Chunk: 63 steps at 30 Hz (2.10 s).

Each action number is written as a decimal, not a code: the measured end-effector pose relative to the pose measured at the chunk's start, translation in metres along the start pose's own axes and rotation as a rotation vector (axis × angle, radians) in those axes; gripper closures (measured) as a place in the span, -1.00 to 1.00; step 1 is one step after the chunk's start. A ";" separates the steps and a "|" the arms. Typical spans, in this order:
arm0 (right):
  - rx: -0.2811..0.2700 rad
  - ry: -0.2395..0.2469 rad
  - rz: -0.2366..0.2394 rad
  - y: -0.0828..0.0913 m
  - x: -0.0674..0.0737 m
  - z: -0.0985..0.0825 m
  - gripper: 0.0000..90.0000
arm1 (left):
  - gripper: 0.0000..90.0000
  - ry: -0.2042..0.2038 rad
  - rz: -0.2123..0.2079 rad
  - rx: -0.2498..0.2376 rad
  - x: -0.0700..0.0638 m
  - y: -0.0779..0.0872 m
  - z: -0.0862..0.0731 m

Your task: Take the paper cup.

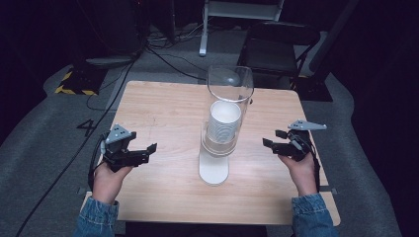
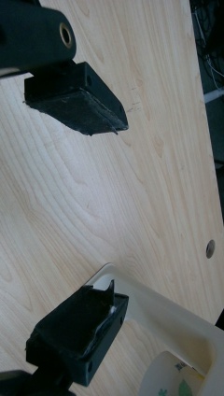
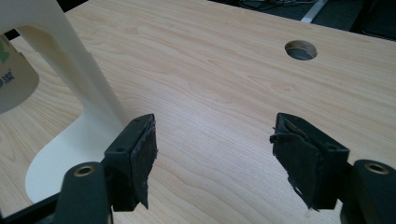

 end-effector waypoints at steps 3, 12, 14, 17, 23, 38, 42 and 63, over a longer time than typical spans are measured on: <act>-0.007 0.006 0.003 0.001 0.002 0.002 -0.31 | -0.66 0.003 0.004 -0.003 0.000 0.001 0.000; -0.029 0.005 0.009 0.000 0.005 0.006 -0.31 | -0.66 0.013 0.015 0.002 0.002 0.002 -0.002; -0.042 0.005 0.012 0.001 0.008 0.007 -0.31 | -0.66 0.014 0.013 0.003 0.002 0.002 -0.003; -0.060 0.020 0.027 0.000 0.015 0.010 -0.31 | -0.66 0.009 0.010 0.010 0.002 0.002 -0.003; -0.048 0.088 0.107 -0.008 0.034 0.015 -0.32 | -0.66 0.013 0.002 0.017 0.001 0.001 -0.004; -0.016 0.190 0.294 -0.032 0.080 0.017 -0.51 | -0.66 0.023 -0.011 0.019 0.000 0.001 -0.007; -0.034 0.203 0.333 -0.034 0.088 0.019 -0.56 | -0.66 0.026 -0.008 0.025 0.000 0.000 -0.009; -0.122 0.215 0.404 -0.066 0.126 0.018 -0.70 | -0.66 0.026 -0.021 0.068 -0.004 -0.006 -0.016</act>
Point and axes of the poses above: each handheld gripper's, and its own axes: y roughly backward along the jaws, z roughly out of its top, x roughly to its left, the point moved 5 cm from there along -y, roughly forward along the jaws, and after that the axes turned 4 degrees about y, right-handed, at the moved point
